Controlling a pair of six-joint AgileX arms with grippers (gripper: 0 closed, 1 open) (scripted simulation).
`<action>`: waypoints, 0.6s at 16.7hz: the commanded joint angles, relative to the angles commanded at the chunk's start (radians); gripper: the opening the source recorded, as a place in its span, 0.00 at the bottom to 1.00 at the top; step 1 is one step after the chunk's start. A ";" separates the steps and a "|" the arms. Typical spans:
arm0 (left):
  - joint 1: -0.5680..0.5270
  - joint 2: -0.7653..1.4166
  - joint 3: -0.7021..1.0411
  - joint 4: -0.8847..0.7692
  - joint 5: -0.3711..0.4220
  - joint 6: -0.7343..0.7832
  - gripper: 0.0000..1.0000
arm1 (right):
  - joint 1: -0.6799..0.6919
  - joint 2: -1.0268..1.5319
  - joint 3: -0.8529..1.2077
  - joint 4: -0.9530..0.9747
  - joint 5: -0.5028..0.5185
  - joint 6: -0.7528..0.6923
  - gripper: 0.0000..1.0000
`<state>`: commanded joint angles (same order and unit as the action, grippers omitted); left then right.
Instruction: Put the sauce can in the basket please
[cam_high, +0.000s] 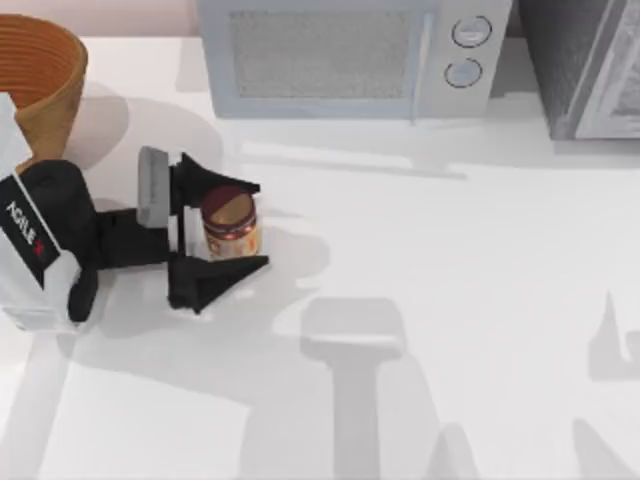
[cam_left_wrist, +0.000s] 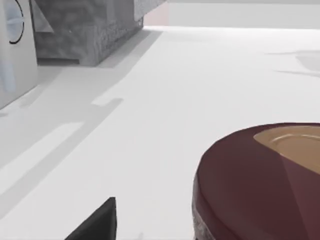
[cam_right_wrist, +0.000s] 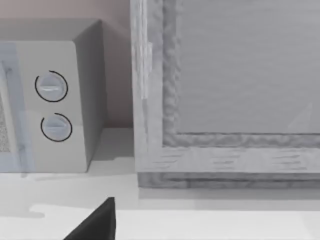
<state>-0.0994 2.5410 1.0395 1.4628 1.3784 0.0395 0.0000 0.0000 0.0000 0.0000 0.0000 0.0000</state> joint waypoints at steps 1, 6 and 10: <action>0.000 0.000 0.000 0.000 0.000 0.000 0.85 | 0.000 0.000 0.000 0.000 0.000 0.000 1.00; 0.000 0.000 0.000 0.000 0.000 0.000 0.47 | 0.000 0.000 0.000 0.000 0.000 0.000 1.00; 0.000 0.000 0.000 0.000 0.000 0.000 0.17 | 0.000 0.000 0.000 0.000 0.000 0.000 1.00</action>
<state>-0.0994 2.5410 1.0395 1.4628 1.3784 0.0395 0.0000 0.0000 0.0000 0.0000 0.0000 0.0000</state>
